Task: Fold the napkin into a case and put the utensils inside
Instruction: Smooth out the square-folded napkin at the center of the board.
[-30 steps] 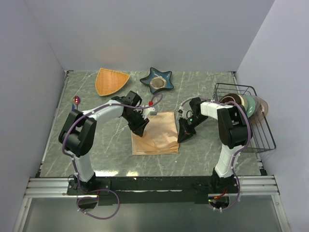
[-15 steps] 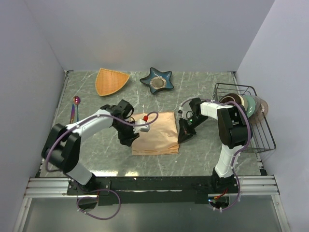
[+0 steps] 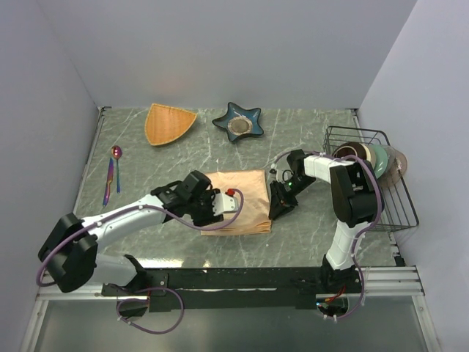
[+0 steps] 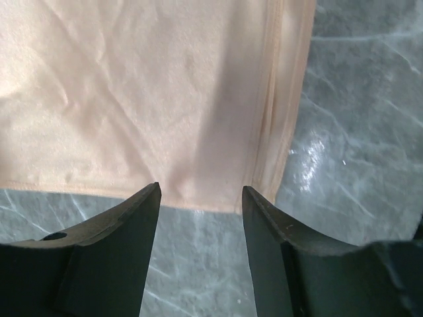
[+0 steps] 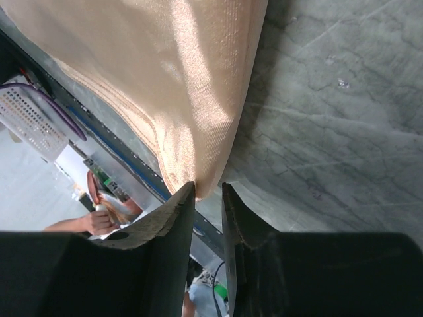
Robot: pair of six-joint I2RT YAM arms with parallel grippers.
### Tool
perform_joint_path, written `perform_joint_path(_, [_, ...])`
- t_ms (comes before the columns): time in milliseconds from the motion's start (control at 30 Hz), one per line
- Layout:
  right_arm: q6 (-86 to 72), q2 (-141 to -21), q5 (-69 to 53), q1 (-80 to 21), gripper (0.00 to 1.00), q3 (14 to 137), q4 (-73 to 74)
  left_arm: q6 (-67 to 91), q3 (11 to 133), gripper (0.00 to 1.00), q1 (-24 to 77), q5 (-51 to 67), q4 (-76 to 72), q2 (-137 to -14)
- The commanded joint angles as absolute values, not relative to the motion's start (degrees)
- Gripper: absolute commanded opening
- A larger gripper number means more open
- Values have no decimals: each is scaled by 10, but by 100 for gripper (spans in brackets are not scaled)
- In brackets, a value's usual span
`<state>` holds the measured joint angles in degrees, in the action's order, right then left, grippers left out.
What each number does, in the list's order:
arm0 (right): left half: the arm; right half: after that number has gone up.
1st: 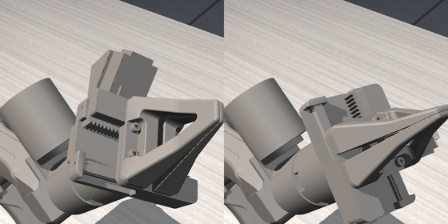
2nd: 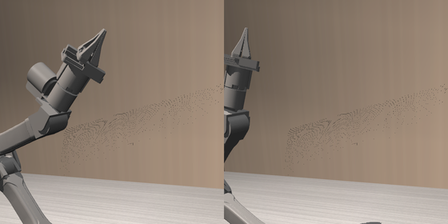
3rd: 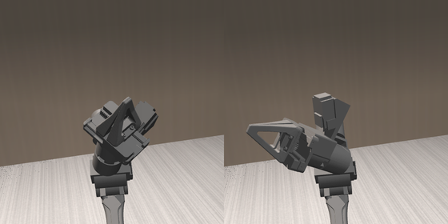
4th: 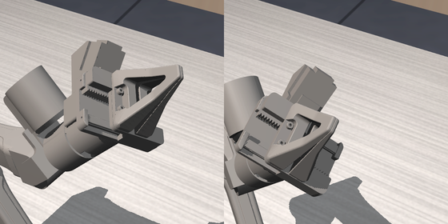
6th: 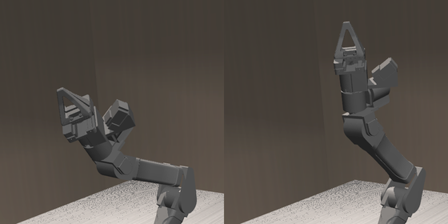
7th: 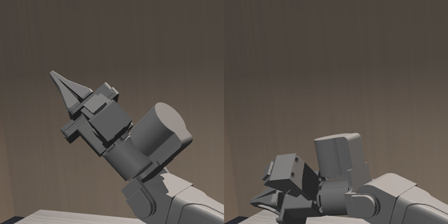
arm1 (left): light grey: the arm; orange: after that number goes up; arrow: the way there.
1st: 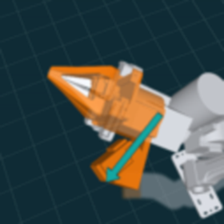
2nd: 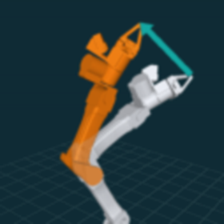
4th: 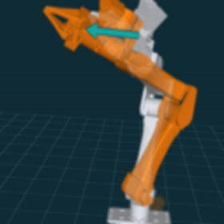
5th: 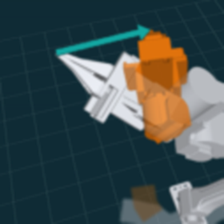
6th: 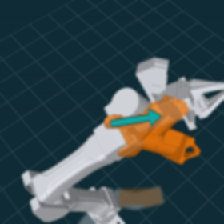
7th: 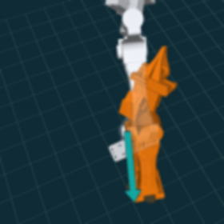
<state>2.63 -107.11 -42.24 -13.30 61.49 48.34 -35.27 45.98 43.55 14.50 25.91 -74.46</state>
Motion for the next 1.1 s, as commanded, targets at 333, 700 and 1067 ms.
perform_joint_path(333, [37,-1045,-437,-154,34,627,513,-336,453,59,527,53,185,-834])
perform_joint_path(700, [38,-1056,-433,-164,27,635,518,-350,446,43,529,38,194,-855])
perform_joint_path(1067, [50,-1042,-443,-165,0,644,541,-352,463,11,530,75,244,-820])
